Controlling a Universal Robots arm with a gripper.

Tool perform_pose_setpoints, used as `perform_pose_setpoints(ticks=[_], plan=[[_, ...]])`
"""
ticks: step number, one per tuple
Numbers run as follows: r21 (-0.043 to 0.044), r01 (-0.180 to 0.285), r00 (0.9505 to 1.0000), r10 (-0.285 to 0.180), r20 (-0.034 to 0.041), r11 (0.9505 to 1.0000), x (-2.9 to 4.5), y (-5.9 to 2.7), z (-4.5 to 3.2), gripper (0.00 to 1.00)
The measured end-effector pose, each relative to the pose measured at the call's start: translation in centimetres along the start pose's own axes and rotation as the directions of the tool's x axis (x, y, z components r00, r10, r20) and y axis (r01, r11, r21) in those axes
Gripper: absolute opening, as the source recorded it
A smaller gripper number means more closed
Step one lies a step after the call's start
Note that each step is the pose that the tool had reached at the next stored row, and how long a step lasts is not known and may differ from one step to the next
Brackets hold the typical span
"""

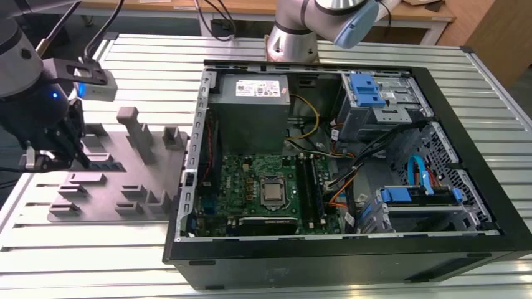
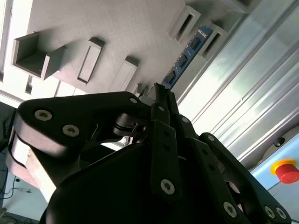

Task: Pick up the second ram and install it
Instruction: 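Pick up the second ram and move it above second insertion slot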

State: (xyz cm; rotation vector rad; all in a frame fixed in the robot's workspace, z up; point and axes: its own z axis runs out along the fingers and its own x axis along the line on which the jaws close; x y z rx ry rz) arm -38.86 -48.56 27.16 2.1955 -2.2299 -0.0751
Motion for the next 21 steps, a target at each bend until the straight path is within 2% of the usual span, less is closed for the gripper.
perform_pose_setpoints(ticks=[21], plan=[[0.0000,0.000,1.0000,0.000,0.0000,1.0000,-0.06,0.10,-2.32,0.11]])
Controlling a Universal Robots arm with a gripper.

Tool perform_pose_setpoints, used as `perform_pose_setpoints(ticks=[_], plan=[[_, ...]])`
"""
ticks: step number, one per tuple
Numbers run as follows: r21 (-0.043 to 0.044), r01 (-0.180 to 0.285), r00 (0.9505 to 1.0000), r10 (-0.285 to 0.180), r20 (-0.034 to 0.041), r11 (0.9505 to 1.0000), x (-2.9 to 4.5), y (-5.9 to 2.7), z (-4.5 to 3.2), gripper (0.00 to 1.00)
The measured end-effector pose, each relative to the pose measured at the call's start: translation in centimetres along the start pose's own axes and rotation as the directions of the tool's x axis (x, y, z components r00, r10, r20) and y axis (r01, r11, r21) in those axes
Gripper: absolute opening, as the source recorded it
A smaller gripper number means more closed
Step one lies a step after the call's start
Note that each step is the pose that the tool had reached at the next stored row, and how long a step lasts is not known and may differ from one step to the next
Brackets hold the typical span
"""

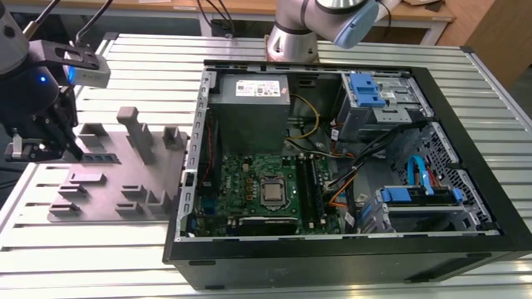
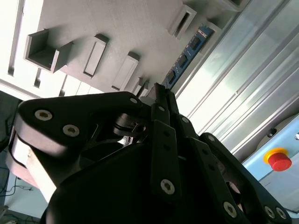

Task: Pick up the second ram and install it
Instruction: 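Pick up the second ram and move it above second insertion slot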

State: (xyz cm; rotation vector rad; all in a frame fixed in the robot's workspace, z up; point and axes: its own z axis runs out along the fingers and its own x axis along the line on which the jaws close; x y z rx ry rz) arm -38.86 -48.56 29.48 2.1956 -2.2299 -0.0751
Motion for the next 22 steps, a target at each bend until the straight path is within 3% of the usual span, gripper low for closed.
perform_pose_setpoints(ticks=[22], plan=[[0.0000,0.000,1.0000,0.000,0.0000,1.0000,-0.07,0.11,-2.65,0.11]])
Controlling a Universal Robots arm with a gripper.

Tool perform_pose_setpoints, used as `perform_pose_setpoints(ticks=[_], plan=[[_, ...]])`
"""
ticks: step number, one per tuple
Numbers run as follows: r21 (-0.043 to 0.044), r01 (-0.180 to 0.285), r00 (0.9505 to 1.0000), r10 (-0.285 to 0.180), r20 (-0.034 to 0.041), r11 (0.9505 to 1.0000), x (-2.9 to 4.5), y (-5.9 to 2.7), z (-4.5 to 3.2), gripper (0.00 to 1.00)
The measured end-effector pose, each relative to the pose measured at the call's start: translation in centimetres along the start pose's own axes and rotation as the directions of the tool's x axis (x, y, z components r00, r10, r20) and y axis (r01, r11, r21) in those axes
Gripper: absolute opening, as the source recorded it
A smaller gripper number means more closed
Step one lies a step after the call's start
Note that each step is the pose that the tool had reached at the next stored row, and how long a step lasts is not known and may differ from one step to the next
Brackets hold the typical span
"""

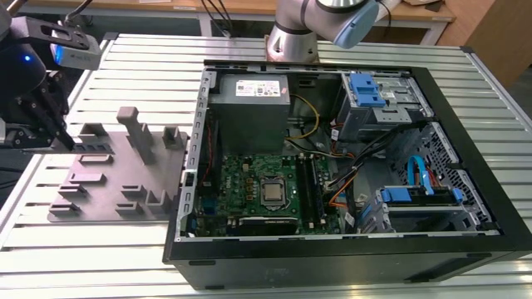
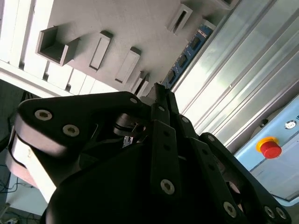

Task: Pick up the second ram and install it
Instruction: 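Pick up the second ram and move it above second insertion slot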

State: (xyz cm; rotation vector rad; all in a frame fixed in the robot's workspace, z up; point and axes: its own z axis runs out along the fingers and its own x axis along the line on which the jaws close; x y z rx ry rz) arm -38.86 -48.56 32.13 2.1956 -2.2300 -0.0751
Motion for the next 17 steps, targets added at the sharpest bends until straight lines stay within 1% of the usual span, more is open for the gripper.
perform_pose_setpoints(ticks=[5,9,13,17], plan=[[0.0000,0.000,1.0000,0.000,0.0000,1.0000,-0.02,0.03,-0.71,0.11],[0.0000,0.000,1.0000,0.000,0.0000,1.0000,-0.04,0.07,-1.63,0.11],[0.0000,0.000,1.0000,0.000,-0.0001,1.0000,-0.07,0.12,-2.88,0.11],[-0.0001,0.000,1.0000,0.000,-0.0001,1.0000,-0.11,0.18,-4.36,0.11]])
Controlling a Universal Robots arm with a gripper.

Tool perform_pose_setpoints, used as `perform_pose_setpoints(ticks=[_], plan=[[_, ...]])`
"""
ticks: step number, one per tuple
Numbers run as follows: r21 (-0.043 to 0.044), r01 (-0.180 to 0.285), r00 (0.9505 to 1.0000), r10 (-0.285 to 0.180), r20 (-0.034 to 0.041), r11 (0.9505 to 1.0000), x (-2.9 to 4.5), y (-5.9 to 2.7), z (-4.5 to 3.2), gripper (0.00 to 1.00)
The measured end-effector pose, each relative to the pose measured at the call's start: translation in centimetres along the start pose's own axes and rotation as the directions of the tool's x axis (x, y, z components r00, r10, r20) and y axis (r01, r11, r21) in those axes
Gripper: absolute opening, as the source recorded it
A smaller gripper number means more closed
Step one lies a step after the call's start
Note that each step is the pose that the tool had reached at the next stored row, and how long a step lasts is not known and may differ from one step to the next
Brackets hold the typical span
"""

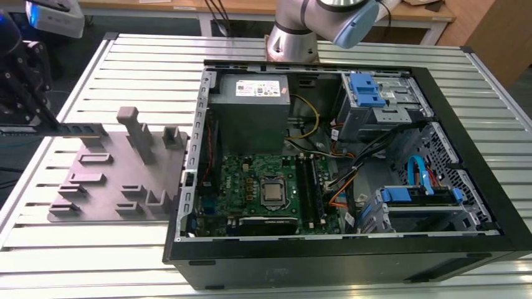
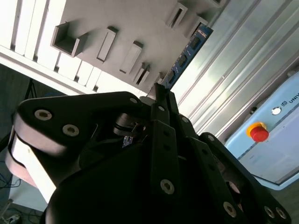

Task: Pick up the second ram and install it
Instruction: 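Pick up the second ram and move it above second insertion slot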

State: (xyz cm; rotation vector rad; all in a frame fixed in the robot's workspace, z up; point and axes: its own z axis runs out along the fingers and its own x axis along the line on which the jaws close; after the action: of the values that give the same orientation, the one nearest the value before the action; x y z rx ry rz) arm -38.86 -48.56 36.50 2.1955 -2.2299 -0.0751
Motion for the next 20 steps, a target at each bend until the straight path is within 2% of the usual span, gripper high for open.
perform_pose_setpoints(ticks=[4,12,16,20], plan=[[0.0000,0.000,1.0000,0.000,-0.0001,1.0000,-0.03,0.06,-1.43,0.11],[-0.0001,0.000,1.0000,0.000,0.0015,1.0000,-0.04,-0.05,-1.57,0.11],[-0.0001,0.000,1.0000,0.000,0.0016,1.0000,-0.06,-1.11,-1.60,0.11],[-0.0006,0.000,1.0000,0.000,0.0016,1.0000,-0.08,-2.81,-1.67,0.11]])
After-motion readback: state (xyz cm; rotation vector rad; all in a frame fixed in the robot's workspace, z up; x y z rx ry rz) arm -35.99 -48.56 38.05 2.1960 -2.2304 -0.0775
